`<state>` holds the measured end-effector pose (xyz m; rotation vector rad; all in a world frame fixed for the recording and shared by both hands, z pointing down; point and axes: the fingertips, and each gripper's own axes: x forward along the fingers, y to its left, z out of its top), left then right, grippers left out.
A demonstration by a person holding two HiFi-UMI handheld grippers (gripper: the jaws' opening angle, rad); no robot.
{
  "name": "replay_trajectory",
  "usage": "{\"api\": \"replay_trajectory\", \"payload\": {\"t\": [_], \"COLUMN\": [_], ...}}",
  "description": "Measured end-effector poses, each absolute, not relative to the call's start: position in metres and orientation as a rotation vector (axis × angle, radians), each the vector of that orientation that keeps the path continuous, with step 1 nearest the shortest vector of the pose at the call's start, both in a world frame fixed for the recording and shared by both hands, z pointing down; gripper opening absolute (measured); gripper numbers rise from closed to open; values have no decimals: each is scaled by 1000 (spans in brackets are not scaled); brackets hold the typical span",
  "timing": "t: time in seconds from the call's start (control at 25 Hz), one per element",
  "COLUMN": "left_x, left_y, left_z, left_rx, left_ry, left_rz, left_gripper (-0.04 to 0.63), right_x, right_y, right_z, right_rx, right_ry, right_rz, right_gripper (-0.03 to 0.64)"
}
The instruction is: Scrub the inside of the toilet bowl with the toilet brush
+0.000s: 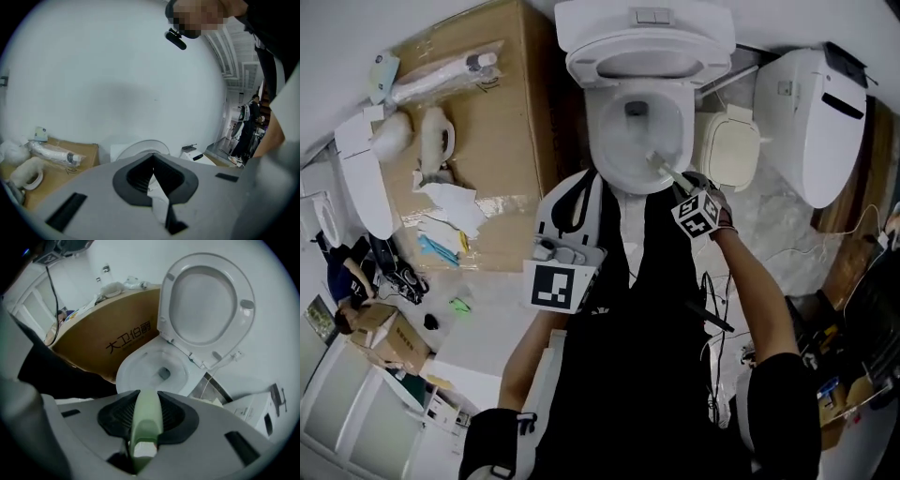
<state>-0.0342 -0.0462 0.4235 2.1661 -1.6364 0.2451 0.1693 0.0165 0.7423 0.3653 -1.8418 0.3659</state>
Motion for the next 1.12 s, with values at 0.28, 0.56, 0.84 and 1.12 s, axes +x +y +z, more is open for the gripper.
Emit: {"api": "replay_trajectory", "payload": {"t": [0.28, 0.56, 0.84, 1.12], "left_x": [-17, -4, -10, -30], "left_y": [-47, -48, -47, -44], "left_z": [419, 422, 428, 426], "left_rx": [2024, 1919, 1846, 1811], "left_ry": [-1824, -1933, -1969, -2054], "left_rz": [186, 157, 145, 81], "left_gripper": [8, 8, 8, 8], "right_x": [176, 178, 165, 147], "right_y": [-14, -48, -78, -101], "right_z": [742, 742, 745, 745], "right_rx": [27, -198, -394, -595], "right_ry": [-1871, -1873, -1823, -1735], "right_rz": [50, -222, -508, -749], "right_gripper": [121, 121, 121, 121]}}
